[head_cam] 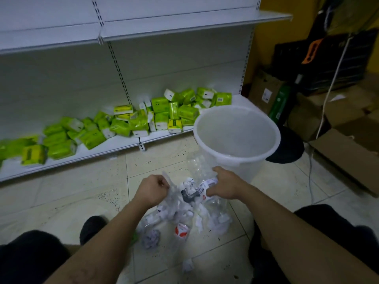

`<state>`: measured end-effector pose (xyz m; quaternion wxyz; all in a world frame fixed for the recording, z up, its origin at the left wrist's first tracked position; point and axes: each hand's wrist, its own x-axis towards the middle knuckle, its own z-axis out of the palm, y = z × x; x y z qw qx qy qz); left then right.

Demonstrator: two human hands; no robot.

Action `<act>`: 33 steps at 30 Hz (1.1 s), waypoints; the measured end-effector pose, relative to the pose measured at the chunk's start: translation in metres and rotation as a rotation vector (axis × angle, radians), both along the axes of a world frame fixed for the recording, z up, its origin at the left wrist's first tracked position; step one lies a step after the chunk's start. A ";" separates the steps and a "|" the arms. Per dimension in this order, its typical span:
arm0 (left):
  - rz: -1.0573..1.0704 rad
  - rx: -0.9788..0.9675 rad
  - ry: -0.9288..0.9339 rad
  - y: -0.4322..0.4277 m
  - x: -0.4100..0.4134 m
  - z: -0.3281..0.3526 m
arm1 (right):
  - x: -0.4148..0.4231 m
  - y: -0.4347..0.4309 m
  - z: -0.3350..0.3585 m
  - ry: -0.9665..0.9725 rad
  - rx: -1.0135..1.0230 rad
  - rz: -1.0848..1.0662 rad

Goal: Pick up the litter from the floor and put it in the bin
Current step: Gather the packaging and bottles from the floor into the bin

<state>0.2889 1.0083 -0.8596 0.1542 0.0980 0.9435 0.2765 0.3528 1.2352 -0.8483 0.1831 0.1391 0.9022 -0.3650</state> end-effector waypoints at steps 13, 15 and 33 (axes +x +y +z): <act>0.087 0.080 0.194 0.041 -0.051 0.049 | -0.037 0.054 0.035 0.163 0.027 -0.107; -0.004 -0.003 0.185 0.048 -0.051 0.045 | -0.035 0.053 0.032 0.168 0.012 -0.107; 0.030 0.314 0.327 0.136 -0.078 0.050 | -0.052 0.115 0.036 0.296 -0.144 -0.446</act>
